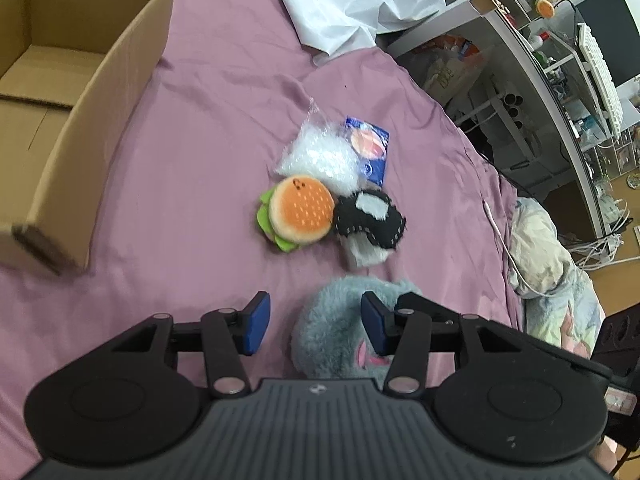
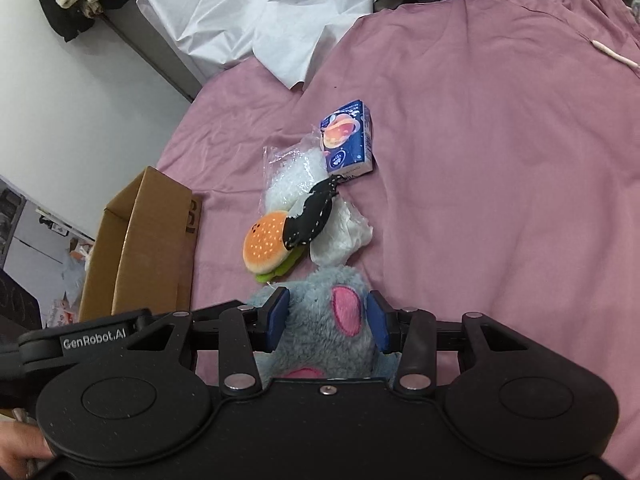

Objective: Organize soft objects
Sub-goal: 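Move the left tool toward the grey plush and close on it, then lift the grey plush with the left tool and carry it over the box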

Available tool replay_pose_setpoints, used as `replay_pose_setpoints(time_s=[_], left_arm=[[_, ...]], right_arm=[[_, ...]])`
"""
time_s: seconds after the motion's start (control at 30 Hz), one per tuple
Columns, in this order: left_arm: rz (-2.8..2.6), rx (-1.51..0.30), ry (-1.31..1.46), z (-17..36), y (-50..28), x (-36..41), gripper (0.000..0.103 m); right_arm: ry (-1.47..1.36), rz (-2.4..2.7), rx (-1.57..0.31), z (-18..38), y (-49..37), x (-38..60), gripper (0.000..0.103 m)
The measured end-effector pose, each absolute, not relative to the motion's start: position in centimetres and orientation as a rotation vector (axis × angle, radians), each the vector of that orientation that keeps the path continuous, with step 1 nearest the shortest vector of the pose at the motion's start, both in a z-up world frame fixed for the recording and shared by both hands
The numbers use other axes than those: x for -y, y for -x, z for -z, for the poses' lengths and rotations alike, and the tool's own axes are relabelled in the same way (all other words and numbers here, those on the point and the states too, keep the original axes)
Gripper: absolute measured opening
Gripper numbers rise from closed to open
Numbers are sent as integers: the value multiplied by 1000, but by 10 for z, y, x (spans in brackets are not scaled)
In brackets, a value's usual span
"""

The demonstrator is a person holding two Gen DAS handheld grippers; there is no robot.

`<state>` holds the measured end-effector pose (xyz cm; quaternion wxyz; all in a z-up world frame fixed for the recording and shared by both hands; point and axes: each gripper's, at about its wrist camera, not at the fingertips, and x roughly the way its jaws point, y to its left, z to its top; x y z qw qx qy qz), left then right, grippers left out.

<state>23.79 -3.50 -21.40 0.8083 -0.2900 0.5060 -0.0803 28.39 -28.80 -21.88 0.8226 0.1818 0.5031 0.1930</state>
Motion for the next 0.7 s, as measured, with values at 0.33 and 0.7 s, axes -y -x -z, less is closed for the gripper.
replay_pose_setpoints(time_s=[0.33, 0.7], left_arm=[[176, -1119, 635, 216, -225, 41, 49], [205, -1125, 637, 221, -225, 53, 46]], right_arm=[[-413, -420, -1053, 221, -267, 296, 40], [-458, -455, -1044, 226, -262, 311, 37]])
